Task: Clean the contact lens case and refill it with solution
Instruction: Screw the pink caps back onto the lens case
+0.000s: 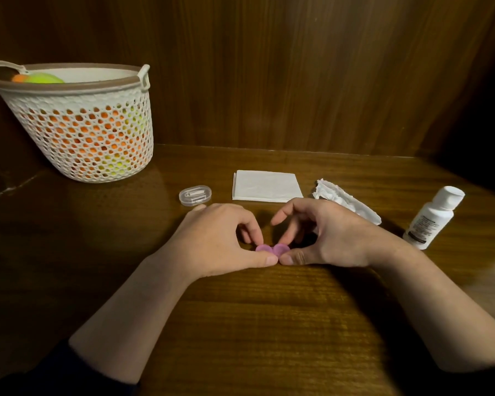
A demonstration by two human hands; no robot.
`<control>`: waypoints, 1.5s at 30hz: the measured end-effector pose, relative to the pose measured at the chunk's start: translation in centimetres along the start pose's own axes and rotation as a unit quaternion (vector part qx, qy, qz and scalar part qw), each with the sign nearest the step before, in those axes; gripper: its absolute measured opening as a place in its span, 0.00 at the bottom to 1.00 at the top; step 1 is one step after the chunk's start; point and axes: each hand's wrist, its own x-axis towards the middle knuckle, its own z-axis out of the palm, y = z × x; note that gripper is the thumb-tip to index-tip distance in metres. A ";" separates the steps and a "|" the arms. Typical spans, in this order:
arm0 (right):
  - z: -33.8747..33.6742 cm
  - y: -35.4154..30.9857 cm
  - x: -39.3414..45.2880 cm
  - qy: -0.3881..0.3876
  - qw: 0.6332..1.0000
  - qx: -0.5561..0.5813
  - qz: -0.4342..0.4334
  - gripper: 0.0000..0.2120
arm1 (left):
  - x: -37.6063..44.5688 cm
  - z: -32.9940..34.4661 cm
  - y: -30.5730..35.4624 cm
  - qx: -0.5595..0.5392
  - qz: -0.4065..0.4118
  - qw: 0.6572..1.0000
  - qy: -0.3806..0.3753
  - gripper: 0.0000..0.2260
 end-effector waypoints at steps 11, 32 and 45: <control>0.1 0.0 0.1 -0.003 1.000 -0.006 0.001 0.26 | 0.1 0.0 0.2 -0.006 -0.011 1.000 -0.025 0.28; 0.1 0.0 0.0 0.006 1.000 0.012 0.000 0.25 | 0.4 0.2 -0.5 -0.153 0.002 0.986 -0.064 0.19; 0.1 0.1 0.1 0.009 1.000 0.013 0.003 0.26 | 0.4 0.2 -0.7 -0.060 -0.003 0.998 -0.022 0.12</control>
